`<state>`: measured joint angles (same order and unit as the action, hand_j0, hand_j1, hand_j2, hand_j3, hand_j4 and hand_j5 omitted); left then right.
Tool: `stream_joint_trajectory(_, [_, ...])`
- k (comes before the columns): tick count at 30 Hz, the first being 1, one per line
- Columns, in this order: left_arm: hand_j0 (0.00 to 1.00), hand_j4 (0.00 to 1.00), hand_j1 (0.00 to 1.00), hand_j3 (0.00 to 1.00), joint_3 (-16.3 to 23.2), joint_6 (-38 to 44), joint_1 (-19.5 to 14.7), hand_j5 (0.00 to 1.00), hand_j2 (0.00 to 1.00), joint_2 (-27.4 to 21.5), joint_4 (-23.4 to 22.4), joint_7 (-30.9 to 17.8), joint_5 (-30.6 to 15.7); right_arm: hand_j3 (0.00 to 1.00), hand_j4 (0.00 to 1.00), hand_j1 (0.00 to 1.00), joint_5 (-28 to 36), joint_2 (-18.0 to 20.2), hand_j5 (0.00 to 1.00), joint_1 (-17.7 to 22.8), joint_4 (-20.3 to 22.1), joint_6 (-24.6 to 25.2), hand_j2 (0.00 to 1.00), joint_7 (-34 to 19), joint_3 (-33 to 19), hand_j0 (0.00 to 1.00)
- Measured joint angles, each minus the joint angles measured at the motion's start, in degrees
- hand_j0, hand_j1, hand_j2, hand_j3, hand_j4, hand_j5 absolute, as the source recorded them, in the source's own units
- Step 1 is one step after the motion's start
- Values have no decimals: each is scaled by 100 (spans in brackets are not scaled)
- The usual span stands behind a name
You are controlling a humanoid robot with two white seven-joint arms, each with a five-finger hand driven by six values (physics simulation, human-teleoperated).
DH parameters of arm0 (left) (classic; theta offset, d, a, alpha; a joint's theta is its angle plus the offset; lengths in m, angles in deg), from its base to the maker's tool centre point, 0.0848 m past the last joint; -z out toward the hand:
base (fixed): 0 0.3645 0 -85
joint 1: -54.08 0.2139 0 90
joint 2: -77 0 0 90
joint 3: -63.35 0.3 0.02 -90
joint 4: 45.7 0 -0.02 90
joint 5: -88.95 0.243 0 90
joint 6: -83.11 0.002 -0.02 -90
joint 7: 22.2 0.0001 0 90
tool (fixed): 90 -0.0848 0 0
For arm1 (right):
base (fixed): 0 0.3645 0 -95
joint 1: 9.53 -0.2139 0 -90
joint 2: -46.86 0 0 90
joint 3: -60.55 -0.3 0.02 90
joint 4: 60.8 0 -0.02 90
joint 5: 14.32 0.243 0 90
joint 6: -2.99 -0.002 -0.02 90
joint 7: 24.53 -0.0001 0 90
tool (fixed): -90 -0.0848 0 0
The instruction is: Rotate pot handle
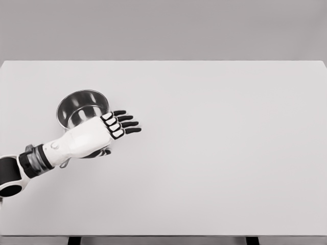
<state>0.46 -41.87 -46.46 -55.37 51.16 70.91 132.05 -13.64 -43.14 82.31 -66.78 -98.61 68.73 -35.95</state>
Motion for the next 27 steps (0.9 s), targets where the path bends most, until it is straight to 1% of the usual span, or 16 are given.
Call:
stream_joint_trajectory(9, [100, 100, 100, 100, -275, 0, 9, 100, 100, 23, -560, 14, 308, 100, 100, 100, 0, 0, 100, 0, 0, 0, 100, 0, 0, 100])
stream_joint_trajectory(16, [100, 100, 100, 100, -515, 0, 9, 100, 100, -15, -636, 19, 324, 100, 100, 100, 0, 0, 100, 0, 0, 0, 100, 0, 0, 100])
stream_joint_trajectory(27, [100, 100, 100, 100, -718, 0, 17, 100, 100, -214, -686, 115, 315, 100, 100, 100, 0, 0, 100, 0, 0, 0, 100, 0, 0, 100])
